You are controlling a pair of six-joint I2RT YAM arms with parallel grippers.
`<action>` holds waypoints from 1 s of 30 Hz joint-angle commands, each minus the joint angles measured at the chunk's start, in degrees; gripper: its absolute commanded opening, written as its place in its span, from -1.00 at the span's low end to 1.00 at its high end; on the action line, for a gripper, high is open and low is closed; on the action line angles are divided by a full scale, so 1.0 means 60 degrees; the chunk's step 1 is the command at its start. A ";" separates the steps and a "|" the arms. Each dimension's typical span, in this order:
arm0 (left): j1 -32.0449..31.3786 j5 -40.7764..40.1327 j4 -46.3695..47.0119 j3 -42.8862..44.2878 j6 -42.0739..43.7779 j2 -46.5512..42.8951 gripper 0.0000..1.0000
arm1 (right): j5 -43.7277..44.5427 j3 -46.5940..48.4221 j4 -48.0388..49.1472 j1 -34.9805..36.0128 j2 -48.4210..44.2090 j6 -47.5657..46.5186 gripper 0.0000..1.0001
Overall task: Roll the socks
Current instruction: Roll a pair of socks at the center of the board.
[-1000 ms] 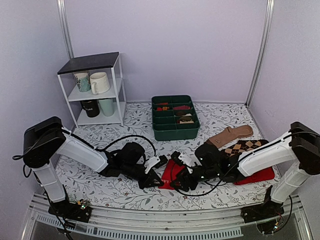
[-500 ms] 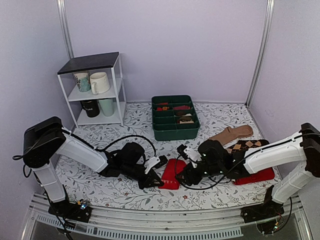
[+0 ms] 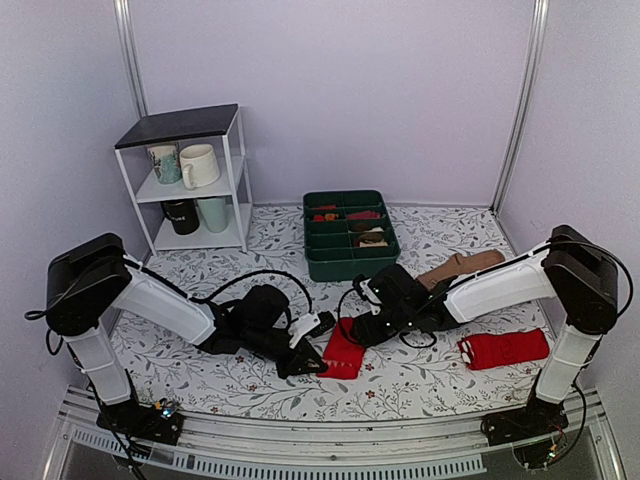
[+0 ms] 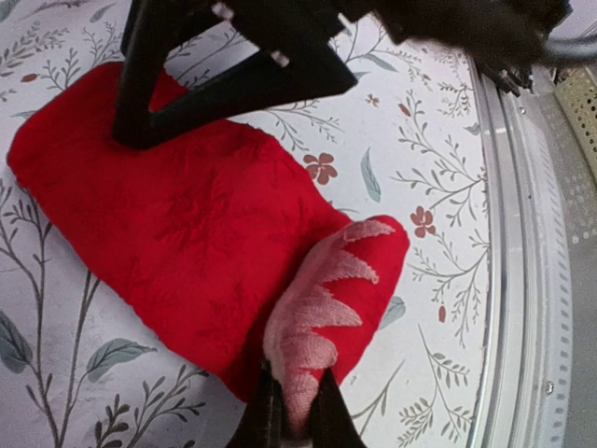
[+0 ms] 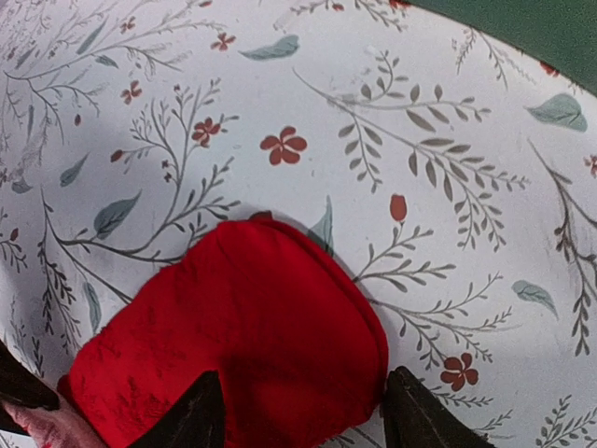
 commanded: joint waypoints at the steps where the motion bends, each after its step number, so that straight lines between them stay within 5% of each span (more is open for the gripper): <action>1: -0.0022 -0.0743 -0.1335 -0.0234 0.0279 0.0114 -1.00 | -0.0244 0.0157 -0.0494 -0.0018 0.0523 0.0245 0.03; 6: -0.0114 -0.1275 -0.2167 -0.0025 0.0555 -0.0298 -1.00 | -0.0372 0.0479 -0.0330 -0.0040 0.0921 -0.0144 -0.55; 11: -0.0416 -0.1674 -0.2871 0.0244 0.0767 -0.0787 -1.00 | -0.0732 0.1037 0.0254 -0.0431 0.1353 -0.0976 -0.90; 30: -0.0664 -0.0915 -0.3112 0.1286 0.0941 0.0938 -1.00 | -0.2657 0.1406 0.1206 -0.1100 0.2189 -0.1705 -0.92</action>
